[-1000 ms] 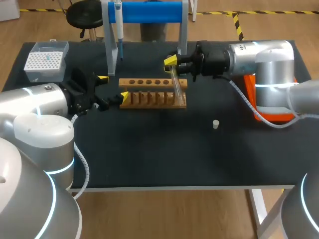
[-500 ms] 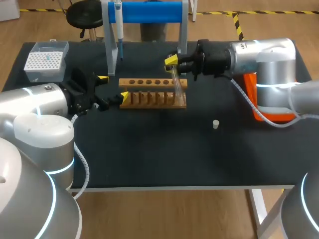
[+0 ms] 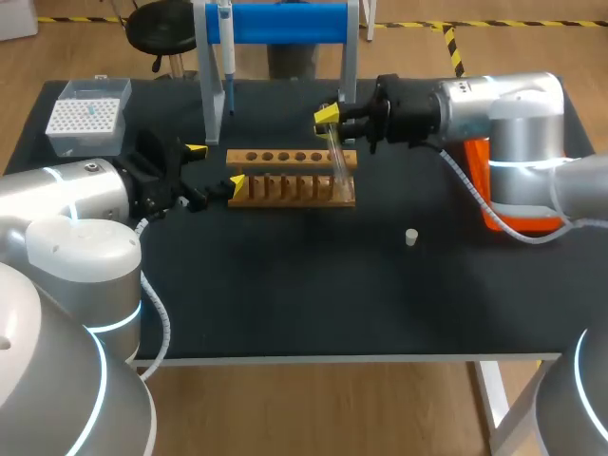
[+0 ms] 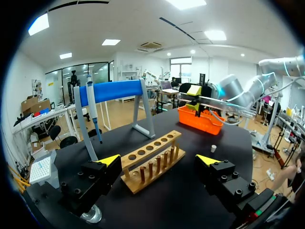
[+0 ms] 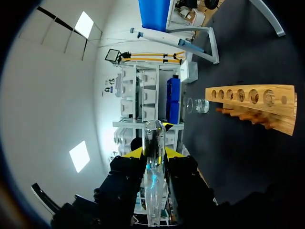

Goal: Invert the test tube, pick up the pipette, mount the tip to pipette, aspirate from beaker and dispense into the tube, eject the tip, return the pipette, and cap with the stopper.

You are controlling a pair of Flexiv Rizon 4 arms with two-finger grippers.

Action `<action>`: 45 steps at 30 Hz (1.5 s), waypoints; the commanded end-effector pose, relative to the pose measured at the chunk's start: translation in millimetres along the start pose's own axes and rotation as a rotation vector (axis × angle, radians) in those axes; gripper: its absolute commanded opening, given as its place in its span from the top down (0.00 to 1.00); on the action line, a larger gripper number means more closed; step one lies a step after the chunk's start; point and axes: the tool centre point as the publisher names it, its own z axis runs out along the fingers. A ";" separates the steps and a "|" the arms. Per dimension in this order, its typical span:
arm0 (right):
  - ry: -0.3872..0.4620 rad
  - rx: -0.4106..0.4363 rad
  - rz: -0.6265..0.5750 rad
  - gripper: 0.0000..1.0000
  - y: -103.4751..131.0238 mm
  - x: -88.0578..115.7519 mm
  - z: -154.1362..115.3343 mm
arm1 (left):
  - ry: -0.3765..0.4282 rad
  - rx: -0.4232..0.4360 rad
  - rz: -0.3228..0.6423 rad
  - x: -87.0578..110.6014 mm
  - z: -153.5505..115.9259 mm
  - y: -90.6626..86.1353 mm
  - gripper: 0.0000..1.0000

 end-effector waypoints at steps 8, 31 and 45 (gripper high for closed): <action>-0.003 0.000 0.000 1.00 -0.5 1.0 -0.6 | -0.022 0.206 0.172 -9.0 -3.1 -8.9 0.00; -0.003 0.000 0.000 1.00 -0.5 1.0 -0.6 | 0.252 0.356 0.752 18.8 -11.0 -40.4 0.00; -0.003 0.000 0.000 1.00 -0.5 1.0 -0.6 | 0.212 0.481 1.005 22.1 -1.2 -42.6 0.00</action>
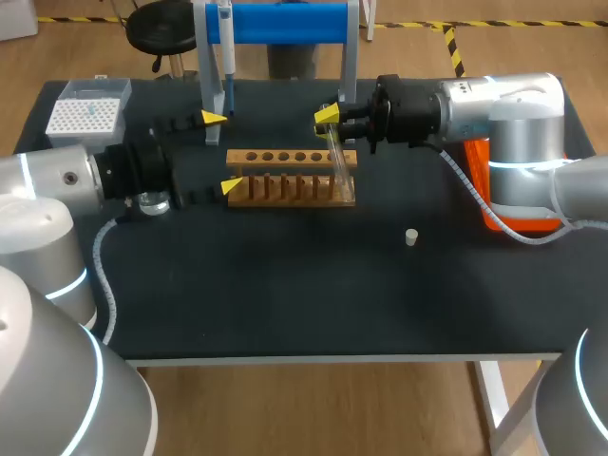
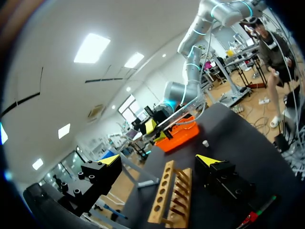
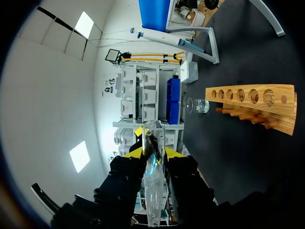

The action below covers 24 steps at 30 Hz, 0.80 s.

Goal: Invert the test tube, pick up the pipette, mount the tip to pipette, aspirate from beaker and dispense into the tube, eject the tip, return the pipette, and cap with the stopper.

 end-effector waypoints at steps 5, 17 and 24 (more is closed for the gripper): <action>-0.003 0.001 0.000 1.00 -0.1 1.0 -0.3 | -0.006 0.031 0.425 3.6 10.7 0.1 0.00; -0.003 0.001 0.000 1.00 -0.1 1.0 -0.3 | -0.009 0.050 0.749 -7.4 30.3 -18.8 0.00; -0.003 0.001 0.000 1.00 -0.1 1.0 -0.3 | -0.017 0.085 0.841 -7.6 43.6 -26.0 0.00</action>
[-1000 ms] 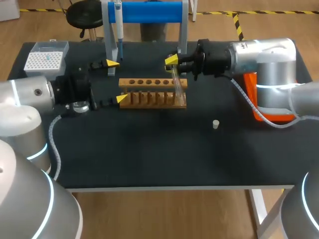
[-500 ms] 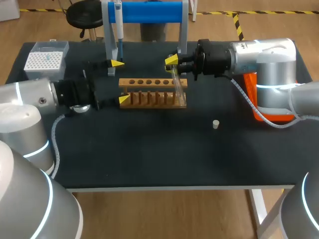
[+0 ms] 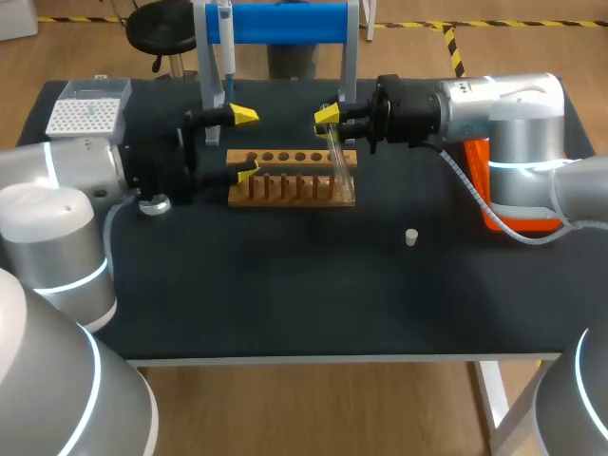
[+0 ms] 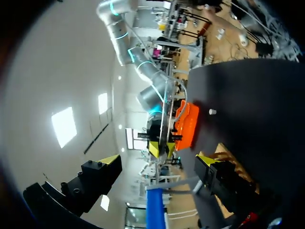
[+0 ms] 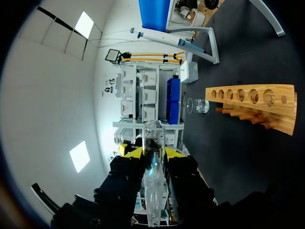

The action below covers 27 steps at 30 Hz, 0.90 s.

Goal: Invert the test tube, pick up the pipette, mount the tip to pipette, aspirate from beaker and dispense into the tube, eject the tip, return the pipette, and cap with the stopper.

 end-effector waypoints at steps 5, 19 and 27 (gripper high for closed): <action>-0.003 0.001 0.000 1.00 0.0 1.0 -0.3 | -0.033 0.030 0.095 -0.1 23.5 -8.7 0.00; -0.003 0.001 0.000 1.00 0.0 1.0 -0.3 | -0.030 0.151 0.092 7.8 55.2 -40.8 0.00; -0.003 0.001 0.000 1.00 0.0 1.0 -0.3 | -0.020 0.171 0.120 6.3 72.7 -58.0 0.00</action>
